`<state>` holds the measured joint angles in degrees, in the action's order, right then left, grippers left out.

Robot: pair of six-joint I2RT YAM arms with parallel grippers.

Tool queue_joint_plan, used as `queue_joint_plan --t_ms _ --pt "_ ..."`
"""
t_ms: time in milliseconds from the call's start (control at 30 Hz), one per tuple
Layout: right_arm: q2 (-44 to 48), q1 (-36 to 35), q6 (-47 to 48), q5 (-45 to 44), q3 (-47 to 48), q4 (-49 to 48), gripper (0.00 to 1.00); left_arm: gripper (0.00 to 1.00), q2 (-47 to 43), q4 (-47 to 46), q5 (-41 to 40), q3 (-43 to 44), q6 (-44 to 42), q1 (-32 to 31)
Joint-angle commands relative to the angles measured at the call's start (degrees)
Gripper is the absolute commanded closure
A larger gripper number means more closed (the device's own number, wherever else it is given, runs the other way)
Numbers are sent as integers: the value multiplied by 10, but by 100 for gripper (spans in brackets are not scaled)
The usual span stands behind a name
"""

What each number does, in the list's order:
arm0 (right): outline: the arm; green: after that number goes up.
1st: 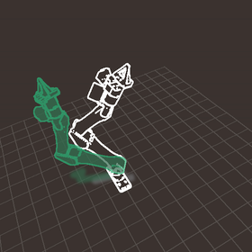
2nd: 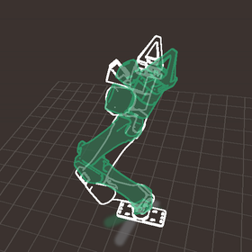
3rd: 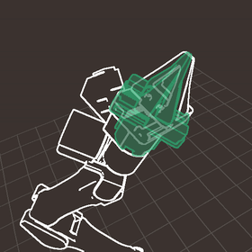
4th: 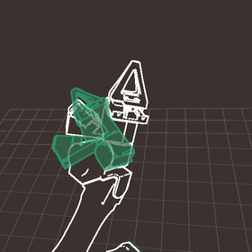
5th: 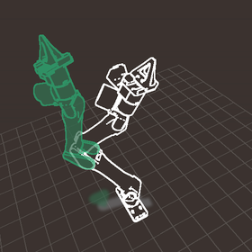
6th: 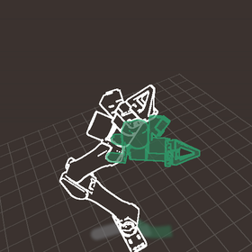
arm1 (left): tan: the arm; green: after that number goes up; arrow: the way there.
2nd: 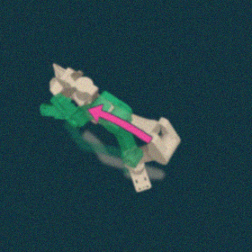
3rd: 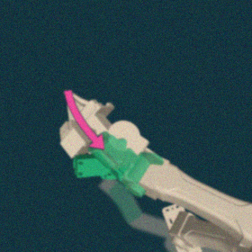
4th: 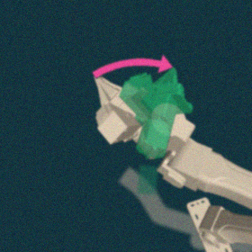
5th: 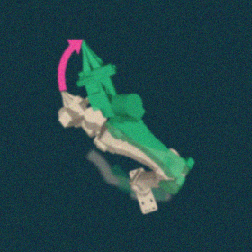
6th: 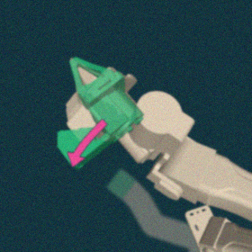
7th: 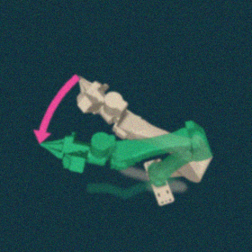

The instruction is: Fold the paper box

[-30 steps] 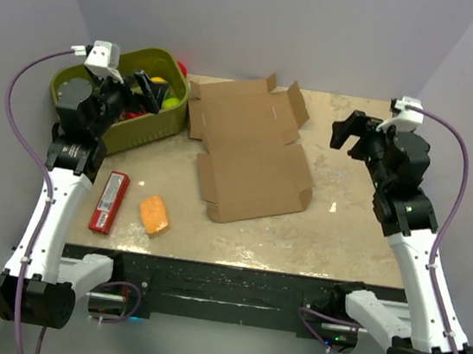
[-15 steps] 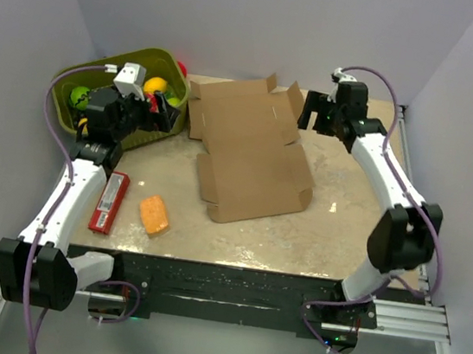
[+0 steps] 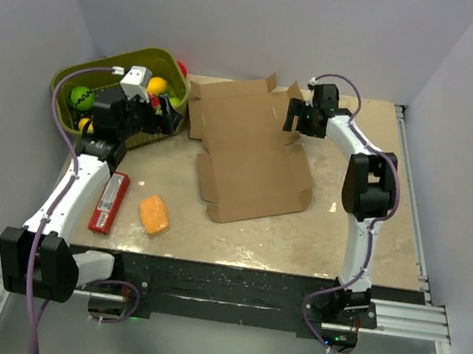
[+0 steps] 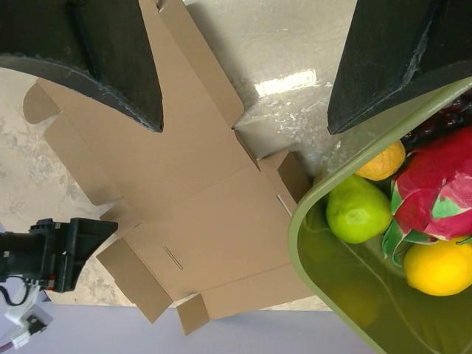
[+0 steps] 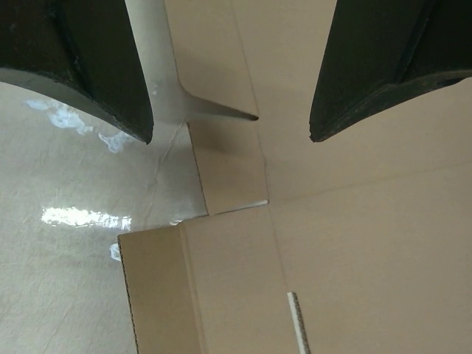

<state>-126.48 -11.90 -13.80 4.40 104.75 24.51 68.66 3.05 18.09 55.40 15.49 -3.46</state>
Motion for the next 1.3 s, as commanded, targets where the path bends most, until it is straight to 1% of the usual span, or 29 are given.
queue_joint_plan --t_ms 0,133,167,200,267,400,567,633,700,733,833,867,900,1000,1033,1067,1133,1167,1200,1267 --pt "-10 32 4 46 37 -25 11 4 -8 -19 17 8 2 -3" --pt "-39 48 -8 78 50 -42 14 5 -6 -22 23 6 0 -3" --pt "-50 53 -10 94 54 -44 16 5 -5 -22 25 5 0 -3" --pt "-55 53 -11 104 56 -44 20 5 -4 -22 26 5 0 -3" --pt "-63 53 -12 136 59 -44 22 5 -2 -22 25 5 -2 -3" --pt "-62 54 -12 162 37 -50 25 5 1 -22 29 5 0 -3" --pt "-59 53 -30 210 1 -94 27 6 2 -22 34 5 1 -3" --pt "-70 54 -45 234 6 -101 29 6 1 -22 34 6 1 -3" --pt "-74 54 -56 250 5 -107 34 7 -1 -22 37 5 2 -4" --pt "-72 54 -60 257 -1 -119 36 7 -1 -22 37 5 2 -5" --pt "-65 53 -63 261 -16 -135 58 7 0 -22 37 5 2 -8" --pt "-56 54 -62 261 -19 -135 68 7 0 -22 38 5 2 -8" --pt "-49 53 -56 260 -23 -135 87 7 -1 -22 37 5 2 -9" --pt "6 53 -67 254 -78 -172 100 7 0 -22 38 4 1 -12" --pt "25 53 -73 250 -118 -203 100 7 1 -22 38 4 1 -14" --pt "59 53 -77 235 -137 -214 100 7 1 -22 39 5 1 -15" --pt "97 52 -87 224 -187 -240 100 8 1 -22 40 5 -1 -16" --pt "113 52 -92 218 -203 -243 100 8 1 -22 41 5 -2 -17" --pt "150 53 -100 214 -218 -259 100 8 0 -22 40 4 -3 -17" --pt "184 52 -106 202 -251 -265 100 8 -2 -22 41 4 -5 -20"
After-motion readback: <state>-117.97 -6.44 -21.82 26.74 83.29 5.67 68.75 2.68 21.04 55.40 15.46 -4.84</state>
